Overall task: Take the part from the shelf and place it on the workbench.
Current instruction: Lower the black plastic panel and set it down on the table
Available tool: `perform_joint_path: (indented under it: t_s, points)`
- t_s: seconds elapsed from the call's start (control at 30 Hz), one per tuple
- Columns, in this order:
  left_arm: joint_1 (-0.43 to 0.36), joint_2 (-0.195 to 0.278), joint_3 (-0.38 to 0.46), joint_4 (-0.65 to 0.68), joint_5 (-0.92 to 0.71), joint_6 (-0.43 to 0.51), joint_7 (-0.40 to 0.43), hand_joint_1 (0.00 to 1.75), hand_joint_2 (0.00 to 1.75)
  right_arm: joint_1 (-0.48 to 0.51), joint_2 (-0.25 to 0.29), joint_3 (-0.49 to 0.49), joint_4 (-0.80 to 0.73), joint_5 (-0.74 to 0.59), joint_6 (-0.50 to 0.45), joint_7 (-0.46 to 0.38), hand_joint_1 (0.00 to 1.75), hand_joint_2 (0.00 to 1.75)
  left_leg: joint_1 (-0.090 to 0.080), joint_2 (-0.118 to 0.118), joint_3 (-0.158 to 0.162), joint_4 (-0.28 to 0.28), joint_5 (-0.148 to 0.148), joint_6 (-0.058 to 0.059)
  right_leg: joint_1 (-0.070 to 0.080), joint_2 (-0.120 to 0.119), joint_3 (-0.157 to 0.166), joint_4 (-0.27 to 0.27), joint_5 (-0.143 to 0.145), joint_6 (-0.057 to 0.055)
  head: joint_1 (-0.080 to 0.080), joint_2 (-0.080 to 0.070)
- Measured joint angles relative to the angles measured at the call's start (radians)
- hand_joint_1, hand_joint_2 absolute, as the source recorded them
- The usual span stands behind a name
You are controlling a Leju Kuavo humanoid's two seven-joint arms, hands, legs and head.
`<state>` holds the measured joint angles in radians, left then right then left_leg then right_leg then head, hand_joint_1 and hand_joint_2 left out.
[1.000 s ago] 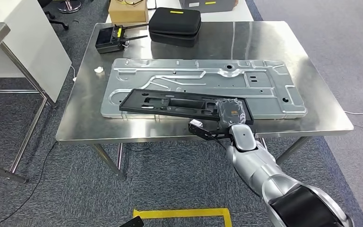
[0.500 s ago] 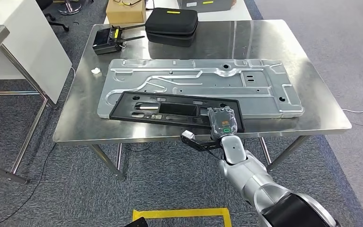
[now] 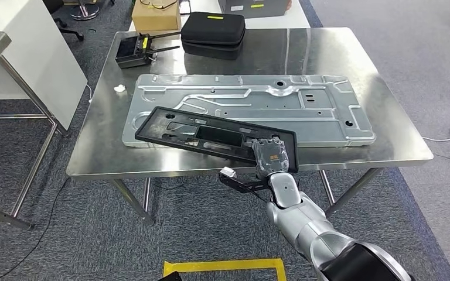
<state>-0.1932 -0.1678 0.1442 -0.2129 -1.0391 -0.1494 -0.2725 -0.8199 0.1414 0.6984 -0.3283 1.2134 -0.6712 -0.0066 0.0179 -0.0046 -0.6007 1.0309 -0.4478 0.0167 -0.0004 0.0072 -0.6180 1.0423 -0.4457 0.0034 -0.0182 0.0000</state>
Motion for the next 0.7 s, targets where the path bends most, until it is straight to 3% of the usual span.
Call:
perform_joint_path:
  t_s: [0.07,0.13,0.17,0.2,0.23,0.3,0.37,0.43,0.53,0.57,0.63,0.7]
  points:
    - [-0.001,-0.001,0.000,0.000,0.000,-0.001,0.000,0.00,1.75,-0.001,0.000,-0.002,-0.002,-0.003,-0.009,-0.005,1.75,1.75,0.004,0.001,0.000,-0.006,0.006,0.011,-0.004,-0.002,-0.026,0.059,-0.042,0.011,0.001,0.000]
    - [0.000,-0.002,0.000,0.000,-0.001,-0.002,0.000,0.00,1.75,-0.002,0.000,-0.004,-0.004,0.004,-0.015,-0.009,1.75,1.75,0.003,0.002,-0.004,-0.006,0.008,0.014,-0.007,-0.003,-0.081,0.185,-0.108,0.019,0.001,0.000]
    - [0.001,-0.002,0.000,0.000,-0.001,-0.003,0.000,0.00,1.75,-0.002,0.000,-0.005,-0.006,0.013,-0.016,-0.010,1.75,1.75,0.003,0.002,-0.005,-0.006,0.008,0.015,-0.009,-0.003,-0.106,0.241,-0.127,0.022,0.001,0.000]
    - [0.002,-0.002,0.000,0.000,-0.002,-0.004,0.000,0.00,1.75,-0.003,0.000,-0.006,-0.008,0.022,-0.016,-0.011,1.75,1.75,0.003,0.002,-0.005,-0.005,0.008,0.015,-0.010,-0.003,-0.119,0.268,-0.130,0.022,0.001,0.000]
    - [0.002,-0.002,0.000,0.000,-0.004,-0.005,0.000,0.00,1.75,-0.007,0.000,-0.007,-0.011,0.029,-0.016,-0.011,1.75,1.75,0.003,0.001,-0.005,-0.005,0.008,0.014,-0.010,-0.003,-0.113,0.257,-0.112,0.021,0.001,0.000]
    - [0.002,-0.002,0.000,0.000,-0.007,-0.006,0.000,0.00,1.75,-0.022,-0.001,-0.012,-0.018,0.035,-0.014,-0.012,1.75,1.75,0.003,0.000,-0.004,-0.004,0.008,0.013,-0.011,-0.003,-0.056,0.135,-0.043,0.014,0.001,0.000]
    - [0.001,-0.003,0.000,0.000,-0.009,-0.008,-0.002,0.00,1.75,-0.048,-0.002,-0.019,-0.026,0.038,-0.011,-0.016,1.75,1.75,0.000,0.000,-0.007,-0.004,0.008,0.007,-0.005,-0.003,-0.003,0.022,-0.004,0.006,0.001,0.000]
    - [0.001,-0.003,0.000,0.000,-0.010,-0.009,-0.003,0.00,1.75,-0.075,-0.004,-0.025,-0.034,0.043,-0.004,-0.016,1.75,1.75,-0.002,0.000,-0.012,-0.006,0.012,-0.003,0.000,-0.002,0.007,-0.007,-0.003,0.000,0.000,0.000]
    - [0.002,-0.003,0.000,0.000,-0.011,-0.011,-0.004,0.00,1.75,-0.109,-0.010,-0.035,-0.048,0.048,0.011,-0.015,1.75,1.75,-0.002,0.000,-0.019,0.007,-0.002,-0.019,-0.007,-0.005,0.012,-0.022,0.005,-0.016,0.000,0.000]
    - [0.002,-0.003,0.000,0.000,-0.011,-0.011,-0.004,0.00,1.75,-0.120,-0.011,-0.039,-0.051,0.049,0.018,-0.014,1.75,1.75,-0.002,0.000,-0.033,0.040,-0.024,-0.023,-0.010,-0.006,0.014,-0.027,0.007,-0.023,0.000,0.000]
    - [0.002,-0.003,0.000,0.000,-0.011,-0.012,-0.005,0.00,1.75,-0.142,-0.013,-0.045,-0.058,0.050,0.033,-0.014,1.75,1.75,-0.001,0.000,-0.089,0.167,-0.088,-0.027,-0.009,-0.006,0.015,-0.028,0.008,-0.031,0.000,0.000]
    - [0.004,-0.003,0.000,0.000,-0.011,-0.012,-0.007,0.00,1.75,-0.157,-0.015,-0.051,-0.063,0.049,0.045,-0.015,1.75,1.75,0.000,0.000,-0.140,0.272,-0.118,-0.031,-0.006,-0.006,0.015,-0.024,0.005,-0.034,0.000,0.000]
